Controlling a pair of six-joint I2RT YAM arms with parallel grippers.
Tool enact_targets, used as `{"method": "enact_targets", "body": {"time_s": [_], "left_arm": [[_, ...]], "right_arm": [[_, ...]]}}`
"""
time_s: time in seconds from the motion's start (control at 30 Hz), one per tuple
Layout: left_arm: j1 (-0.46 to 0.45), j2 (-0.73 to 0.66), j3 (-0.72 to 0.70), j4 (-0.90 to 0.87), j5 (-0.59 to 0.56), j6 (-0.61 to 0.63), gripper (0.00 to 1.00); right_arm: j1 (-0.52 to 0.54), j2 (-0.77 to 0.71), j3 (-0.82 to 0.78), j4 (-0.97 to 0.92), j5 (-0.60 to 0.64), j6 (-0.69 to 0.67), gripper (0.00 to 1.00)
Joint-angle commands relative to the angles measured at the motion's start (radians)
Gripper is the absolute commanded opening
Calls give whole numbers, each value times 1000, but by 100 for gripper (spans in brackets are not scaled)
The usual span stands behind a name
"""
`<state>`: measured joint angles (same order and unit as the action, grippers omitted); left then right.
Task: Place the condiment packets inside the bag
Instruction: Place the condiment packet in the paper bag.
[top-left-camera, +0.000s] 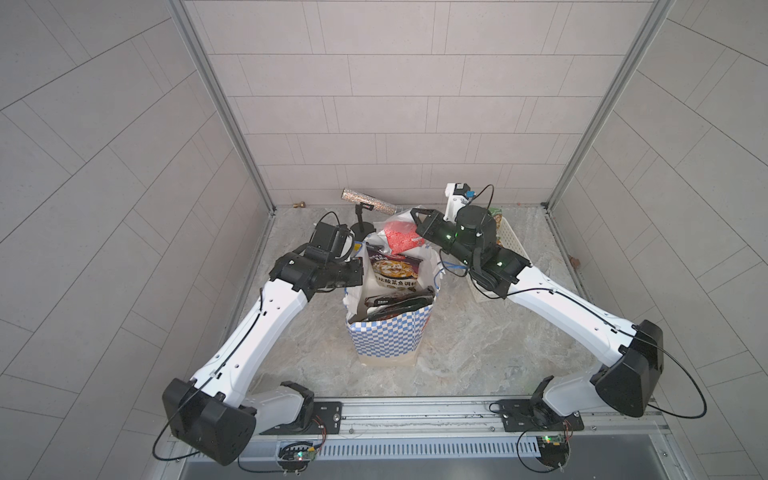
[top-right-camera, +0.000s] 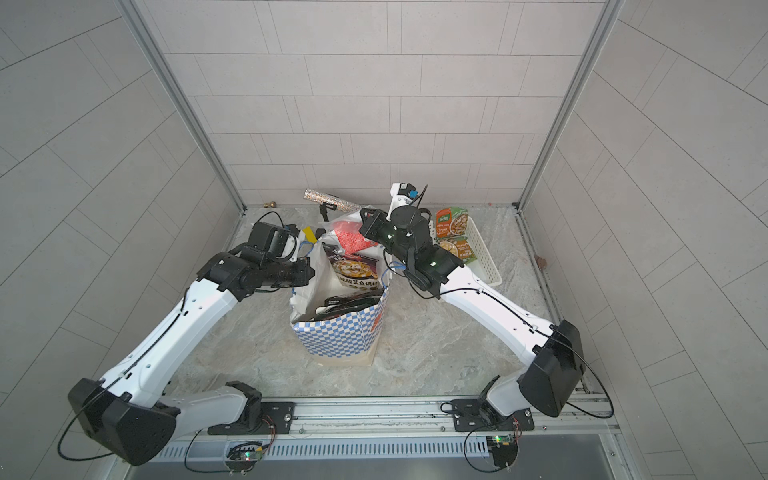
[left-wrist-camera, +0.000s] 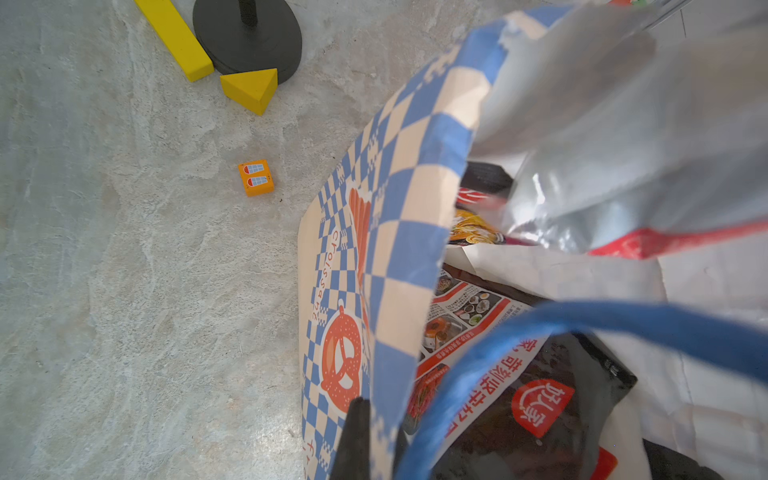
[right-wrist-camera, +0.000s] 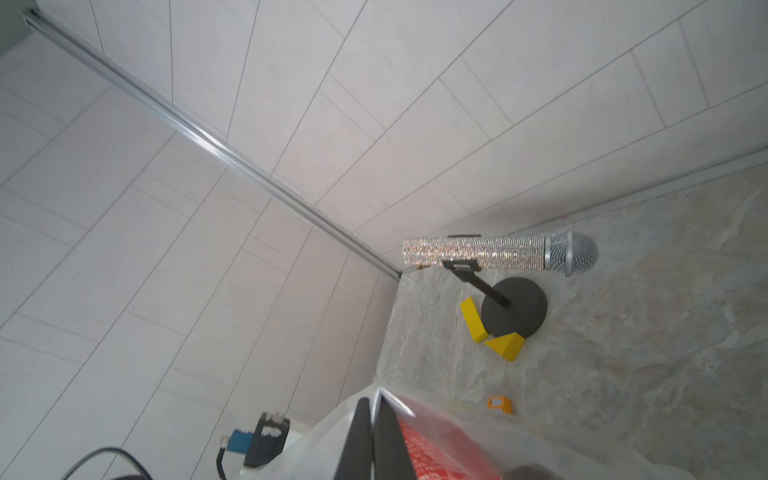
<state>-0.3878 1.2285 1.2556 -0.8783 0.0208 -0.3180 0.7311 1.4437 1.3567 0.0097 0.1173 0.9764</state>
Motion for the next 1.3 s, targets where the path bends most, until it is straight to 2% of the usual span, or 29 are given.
{"method": "enact_targets", "body": {"time_s": [0.0, 0.23, 0.47, 0.77, 0.97, 1.07, 1.27], "left_arm": [[2, 0, -10, -17, 10, 7, 0], [3, 0, -10, -16, 18, 5, 0], [3, -3, -12, -14, 40, -2, 0], [3, -18, -19, -10, 40, 1, 0], [2, -18, -22, -10, 37, 2, 0], [3, -14, -20, -10, 39, 3, 0], [2, -17, -22, -9, 34, 0, 0]], "right_arm": [[-3, -51, -4, 147, 118, 30, 0], [52, -43, -44, 180, 193, 84, 0], [190, 30, 66, 89, 377, -22, 0], [198, 125, 67, 81, 334, 77, 0], [188, 90, -15, 84, 331, 129, 0], [149, 74, -50, 88, 277, 222, 0], [149, 73, -31, 83, 212, 219, 0]]}}
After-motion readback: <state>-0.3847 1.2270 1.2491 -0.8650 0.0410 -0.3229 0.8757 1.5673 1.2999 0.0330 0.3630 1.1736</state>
